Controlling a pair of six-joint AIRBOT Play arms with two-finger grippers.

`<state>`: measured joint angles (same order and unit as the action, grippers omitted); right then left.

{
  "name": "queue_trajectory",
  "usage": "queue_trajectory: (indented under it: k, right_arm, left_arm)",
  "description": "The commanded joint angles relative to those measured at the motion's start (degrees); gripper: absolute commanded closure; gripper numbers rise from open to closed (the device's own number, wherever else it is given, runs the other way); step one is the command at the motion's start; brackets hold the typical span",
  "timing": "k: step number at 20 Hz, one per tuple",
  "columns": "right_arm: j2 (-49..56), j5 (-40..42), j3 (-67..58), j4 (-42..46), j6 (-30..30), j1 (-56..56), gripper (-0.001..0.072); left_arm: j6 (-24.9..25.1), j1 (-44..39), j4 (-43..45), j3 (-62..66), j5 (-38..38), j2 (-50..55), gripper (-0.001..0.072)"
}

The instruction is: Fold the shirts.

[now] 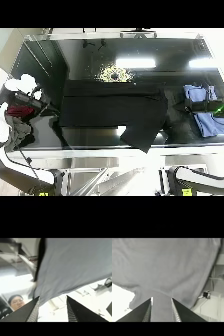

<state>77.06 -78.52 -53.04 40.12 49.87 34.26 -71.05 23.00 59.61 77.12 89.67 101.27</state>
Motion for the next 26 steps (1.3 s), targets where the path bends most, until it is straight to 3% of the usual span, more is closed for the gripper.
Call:
queue_trajectory:
  k: [1,4,5,6,10,11,12,13,20,26]
  right_arm:
    - [-7.41,4.37,7.61,0.94,1.07,2.78,0.0409]
    - [-8.41,5.49,9.01,1.97,5.92,4.00,0.0385]
    - [-8.41,5.42,9.25,2.21,7.26,3.98,0.0265]
    - [-8.41,5.44,9.51,2.14,7.91,3.91,0.0242]
    - [-8.41,5.18,11.96,3.39,8.92,3.85,0.0242]
    - [-8.41,5.18,13.33,3.96,9.03,3.85,0.0242]
    - [-8.41,5.44,15.26,4.31,9.44,3.85,0.0242]
    - [-8.41,6.01,17.22,4.28,9.60,3.85,0.0242]
    - [-8.22,13.70,27.02,3.56,9.81,1.46,0.0242]
    - [-5.27,19.85,27.28,2.62,15.47,-13.09,0.0254]
  left_arm:
    - [1.92,1.18,3.23,-10.34,-7.63,-5.05,0.0362]
    - [4.28,-0.66,2.91,-13.77,-10.51,-5.33,0.0362]
    - [5.57,-1.70,1.49,-14.60,-11.76,-5.33,0.0361]
    - [7.72,-2.82,-0.96,-15.15,-13.18,-5.33,0.0362]
    - [11.17,-4.70,-5.27,-15.08,-16.39,-5.33,0.0364]
    - [11.28,-4.57,-5.31,-15.10,-16.33,-5.33,0.0416]
    - [11.80,-4.24,-5.55,-15.10,-16.24,-5.33,0.0607]
    - [12.28,-4.15,-5.88,-15.10,-16.17,-5.33,0.0680]
    - [12.33,-4.28,-5.84,-15.08,-16.20,-5.33,0.0681]
    - [13.29,-4.28,-9.79,-15.08,-15.74,-5.35,0.0681]
